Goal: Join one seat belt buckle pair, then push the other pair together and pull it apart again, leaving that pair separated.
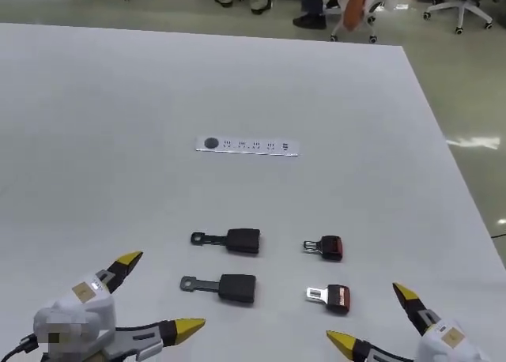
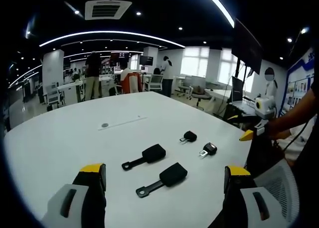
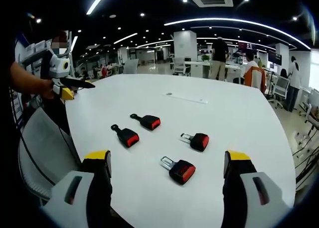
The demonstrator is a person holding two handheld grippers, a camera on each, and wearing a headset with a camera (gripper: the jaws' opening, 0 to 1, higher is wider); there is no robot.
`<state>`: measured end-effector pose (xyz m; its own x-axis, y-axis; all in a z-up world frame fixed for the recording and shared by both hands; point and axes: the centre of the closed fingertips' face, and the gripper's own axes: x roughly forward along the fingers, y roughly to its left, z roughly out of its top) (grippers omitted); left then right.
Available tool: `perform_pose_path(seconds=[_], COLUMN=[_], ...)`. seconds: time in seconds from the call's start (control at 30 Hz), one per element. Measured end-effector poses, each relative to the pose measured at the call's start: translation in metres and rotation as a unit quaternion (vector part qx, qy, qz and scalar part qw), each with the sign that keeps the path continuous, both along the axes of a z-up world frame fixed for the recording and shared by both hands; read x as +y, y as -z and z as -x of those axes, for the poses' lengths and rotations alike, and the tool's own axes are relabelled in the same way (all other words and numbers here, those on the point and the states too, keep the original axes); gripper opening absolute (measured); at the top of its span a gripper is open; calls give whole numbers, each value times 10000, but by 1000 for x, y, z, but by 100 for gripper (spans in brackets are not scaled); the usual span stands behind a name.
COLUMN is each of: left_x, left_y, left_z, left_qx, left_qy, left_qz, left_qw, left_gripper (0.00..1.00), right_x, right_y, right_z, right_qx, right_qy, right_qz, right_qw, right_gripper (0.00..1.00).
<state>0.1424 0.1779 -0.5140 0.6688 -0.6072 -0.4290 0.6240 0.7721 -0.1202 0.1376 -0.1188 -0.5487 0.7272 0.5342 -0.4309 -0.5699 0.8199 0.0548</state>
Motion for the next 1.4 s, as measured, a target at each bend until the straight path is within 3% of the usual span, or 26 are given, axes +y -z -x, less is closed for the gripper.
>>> perform_pose_path(seconds=[0.27,0.57,0.8,1.13,1.3,1.4], left_x=[-7,-27,-29,-50,-56,-54], left_y=[11,12,30,43,46,56], left_z=[-7,-14,-16,-27,-30,-32], left_qx=[89,235,396,598,622,650], left_qy=[95,201,298,441,527,622], left_qz=[-18,-86,-113,-181,-201,-237], left_qw=[9999,9995,9987,9971,9965,9957], left_gripper=[100,100,100,100,100,100], right_x=[-4,-1,-1,-1,0,1], right_y=[8,23,40,64,69,73], right_z=[-8,-16,-22,-33,-37,-37], right_qx=[88,270,459,690,769,831], right_qy=[-59,-172,-259,-417,-516,-598], right_qz=[48,120,196,240,276,308], right_qw=[9999,9994,9984,9965,9953,9943], right_gripper=[93,92,91,89,88,88])
